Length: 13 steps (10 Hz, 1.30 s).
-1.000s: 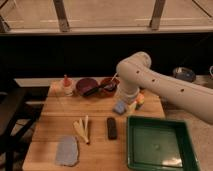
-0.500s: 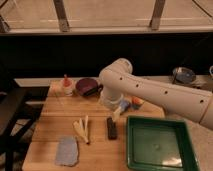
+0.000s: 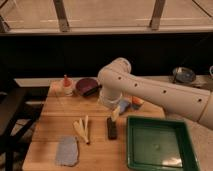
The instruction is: Wipe tray with towel
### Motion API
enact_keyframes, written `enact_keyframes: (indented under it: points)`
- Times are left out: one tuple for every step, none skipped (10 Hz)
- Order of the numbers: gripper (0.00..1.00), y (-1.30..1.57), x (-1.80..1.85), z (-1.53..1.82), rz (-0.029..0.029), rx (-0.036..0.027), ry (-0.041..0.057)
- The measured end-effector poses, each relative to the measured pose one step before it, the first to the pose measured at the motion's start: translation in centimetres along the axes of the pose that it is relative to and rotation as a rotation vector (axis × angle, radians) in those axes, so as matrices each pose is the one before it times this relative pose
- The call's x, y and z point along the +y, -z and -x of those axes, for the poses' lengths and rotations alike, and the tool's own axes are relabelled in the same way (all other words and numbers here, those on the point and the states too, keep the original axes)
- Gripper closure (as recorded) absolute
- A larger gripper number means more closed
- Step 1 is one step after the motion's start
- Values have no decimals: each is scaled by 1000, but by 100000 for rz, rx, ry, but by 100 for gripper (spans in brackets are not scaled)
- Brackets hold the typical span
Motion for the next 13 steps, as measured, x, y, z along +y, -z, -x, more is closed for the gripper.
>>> enact_keyframes:
  points:
    - [35,-249,-885,932,-20,-333,4622]
    - [35,-361,-1516,1288,-942,-143,5495]
    - [35,-392,-1345,1101,-650,-213,4497]
    - [35,-792,-2066,1708,-714,-659,6769]
    - [35,-943,-1517,1226,-637,-1070,5324]
    - [35,-860,-840,734,-231,-1124,3298]
    - [35,-1384,-991,832,-272,-1683,3860]
    - [35,-1616,-1013,1029,-210,-2289,3782]
    - [35,-1101,-355,671,186,-1913,2183]
    - [35,-1012,-76,711,70,-2676,1366]
    - [35,-696,3,603,24,-1765,372]
    - [35,-774,28,996,-42,-1725,-569]
    - [35,-183,-53,316,-32,-424,-109]
